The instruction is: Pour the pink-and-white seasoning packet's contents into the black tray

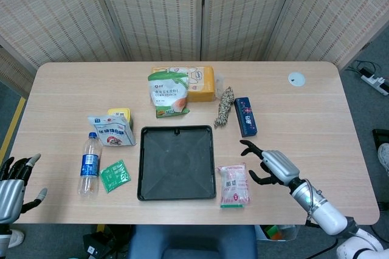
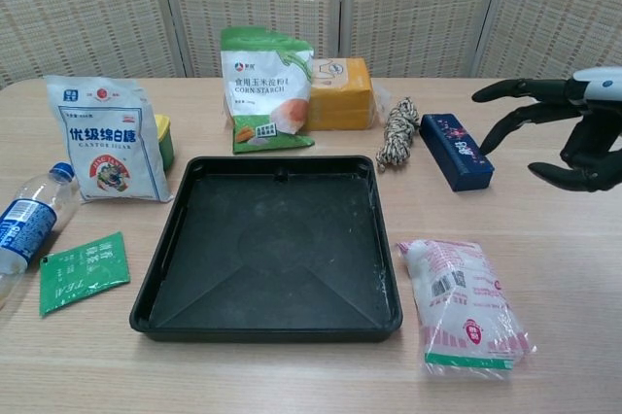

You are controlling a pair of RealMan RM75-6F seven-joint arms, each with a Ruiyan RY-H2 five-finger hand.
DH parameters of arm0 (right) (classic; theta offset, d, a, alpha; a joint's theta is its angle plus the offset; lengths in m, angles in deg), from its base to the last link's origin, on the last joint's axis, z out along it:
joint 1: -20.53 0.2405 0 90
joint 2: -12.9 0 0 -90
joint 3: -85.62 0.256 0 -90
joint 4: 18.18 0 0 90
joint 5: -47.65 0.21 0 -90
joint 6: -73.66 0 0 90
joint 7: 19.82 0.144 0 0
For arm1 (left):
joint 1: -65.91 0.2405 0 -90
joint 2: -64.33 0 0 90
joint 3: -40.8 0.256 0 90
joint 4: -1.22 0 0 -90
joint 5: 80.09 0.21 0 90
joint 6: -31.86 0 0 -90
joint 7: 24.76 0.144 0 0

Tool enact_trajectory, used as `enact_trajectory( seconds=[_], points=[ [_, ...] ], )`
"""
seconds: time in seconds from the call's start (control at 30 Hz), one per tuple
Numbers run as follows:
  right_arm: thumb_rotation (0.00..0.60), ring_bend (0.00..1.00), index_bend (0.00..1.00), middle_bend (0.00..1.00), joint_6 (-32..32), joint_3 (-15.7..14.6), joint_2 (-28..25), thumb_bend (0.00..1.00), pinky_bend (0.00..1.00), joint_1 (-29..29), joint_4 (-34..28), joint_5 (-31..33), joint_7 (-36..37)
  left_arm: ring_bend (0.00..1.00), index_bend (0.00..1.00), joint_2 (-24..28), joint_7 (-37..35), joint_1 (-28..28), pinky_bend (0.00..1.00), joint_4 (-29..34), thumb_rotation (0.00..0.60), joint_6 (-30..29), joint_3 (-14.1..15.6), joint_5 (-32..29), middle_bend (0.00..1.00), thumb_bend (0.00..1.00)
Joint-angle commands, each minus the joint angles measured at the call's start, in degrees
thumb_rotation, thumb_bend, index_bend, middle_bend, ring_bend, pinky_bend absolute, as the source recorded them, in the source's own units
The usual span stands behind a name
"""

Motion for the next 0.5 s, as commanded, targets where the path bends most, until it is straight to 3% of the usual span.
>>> enact_trajectory(
  seconds=[0.03, 0.33, 0.5],
  points=[
    [0.600, 0.95, 0.00, 0.27, -3.33, -0.42, -0.15, 0.52, 0.95, 2.67, 2.26, -0.03, -3.37, 0.15, 0.11, 0.19, 0.28, 0.04, 0.01, 0.38, 0.600, -0.13, 0.00, 0.05, 0.19, 0.36],
    [0.600, 0.91, 0.00, 0.17, -6.21, -3.59, 1.97, 0.38, 0.95, 7.63, 6.82, -5.81, -23.08, 0.15, 0.11, 0.85, 1.26, 0.54, 0.01, 1.90, 0.600, -0.53, 0.21, -0.14, 0.19, 0.36],
    [0.600, 0.87, 0.00, 0.11, -6.99, -5.83, 3.22, 0.31, 0.95, 9.37, 8.55, -9.81, -30.32, 0.15, 0.11, 1.25, 1.87, 0.60, 0.01, 2.90, 0.600, -0.62, 0.19, -0.14, 0.19, 0.36]
  ],
)
